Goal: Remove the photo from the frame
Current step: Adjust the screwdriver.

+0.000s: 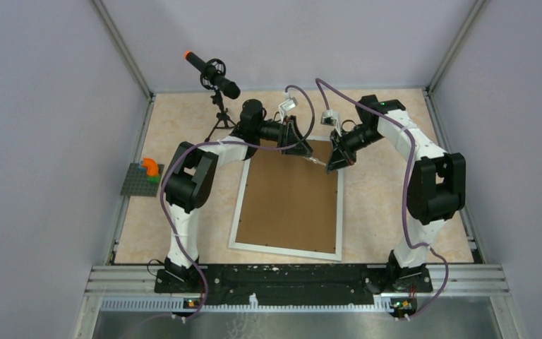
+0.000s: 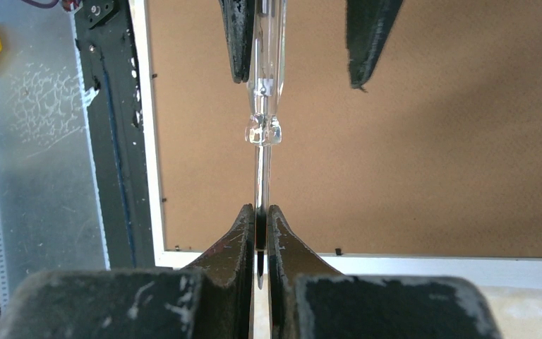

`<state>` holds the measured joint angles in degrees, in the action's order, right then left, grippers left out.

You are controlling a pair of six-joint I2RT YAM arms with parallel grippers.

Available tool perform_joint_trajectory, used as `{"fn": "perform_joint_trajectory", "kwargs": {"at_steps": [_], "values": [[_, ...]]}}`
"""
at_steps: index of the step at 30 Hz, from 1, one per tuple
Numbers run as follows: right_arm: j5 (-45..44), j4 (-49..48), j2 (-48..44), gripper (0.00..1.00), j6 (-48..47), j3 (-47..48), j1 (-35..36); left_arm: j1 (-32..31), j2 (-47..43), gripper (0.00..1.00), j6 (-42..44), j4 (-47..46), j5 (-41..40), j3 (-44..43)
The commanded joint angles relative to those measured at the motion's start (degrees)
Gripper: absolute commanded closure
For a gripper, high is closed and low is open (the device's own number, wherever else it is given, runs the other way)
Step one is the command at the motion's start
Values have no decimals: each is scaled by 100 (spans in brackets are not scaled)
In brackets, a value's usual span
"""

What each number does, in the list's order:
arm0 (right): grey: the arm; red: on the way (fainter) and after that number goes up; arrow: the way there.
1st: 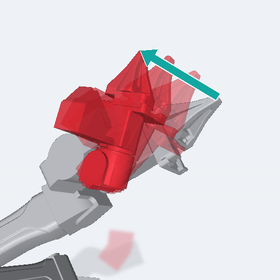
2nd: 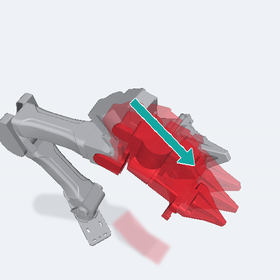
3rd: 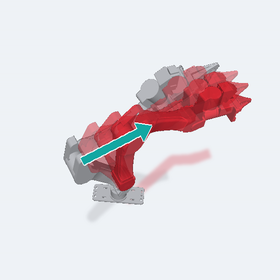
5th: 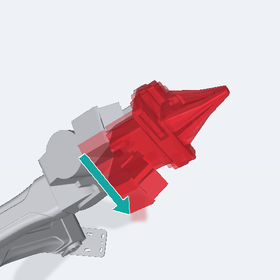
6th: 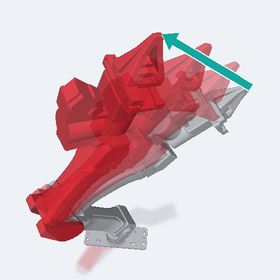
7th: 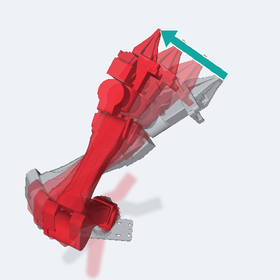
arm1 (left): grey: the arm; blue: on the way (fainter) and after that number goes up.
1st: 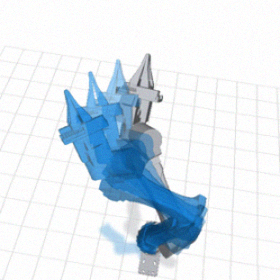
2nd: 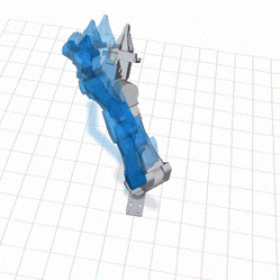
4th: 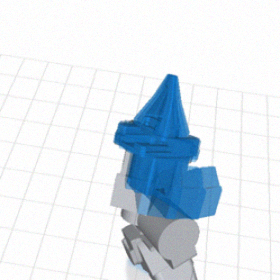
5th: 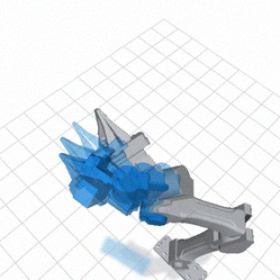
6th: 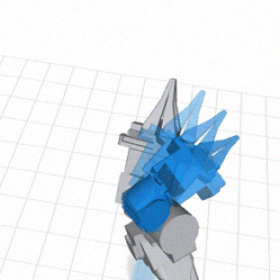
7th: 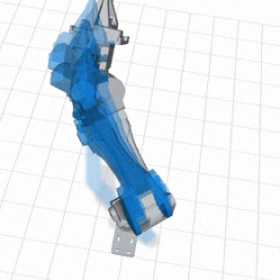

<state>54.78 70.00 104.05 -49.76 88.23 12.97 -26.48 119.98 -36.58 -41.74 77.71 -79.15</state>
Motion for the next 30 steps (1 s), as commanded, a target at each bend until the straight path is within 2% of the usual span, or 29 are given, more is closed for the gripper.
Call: {"fn": "perform_joint_trajectory", "kwargs": {"at_steps": [1, 5, 10, 14, 19, 22, 23, 25, 27, 30], "values": [[357, 231, 54, 100, -208, 320, 12, 16, -256, 49, -241, -692, 161, 54], [385, 268, 142, 100, -225, 389, -11, -3, -272, 47, -225, -612, 200, 98], [484, 330, 281, 100, -172, 590, -89, -59, -346, 47, 647, 466, 175, 83], [519, 482, 372, 100, -293, 693, -101, -100, -375, 50, 941, 776, 77, 68], [523, 567, 420, 100, -367, 696, -101, -107, -304, 68, 815, 592, 1, -27], [465, 477, 424, 100, -237, 702, -108, -117, -244, 94, 551, 342, 0, -63], [404, 334, 423, 93, -33, 692, -124, -116, -229, 100, 503, 354, -40, -83], [257, -59, 412, 70, 523, 647, -275, -96, -152, 100, 446, 619, -313, -132], [110, -701, 343, 52, 1357, 512, -565, -49, -55, 100, 561, 1270, -922, -234], [-441, -2112, 168, 41, 2573, 159, -1102, -22, 186, 100, 981, 2354, -1635, -655]]}}
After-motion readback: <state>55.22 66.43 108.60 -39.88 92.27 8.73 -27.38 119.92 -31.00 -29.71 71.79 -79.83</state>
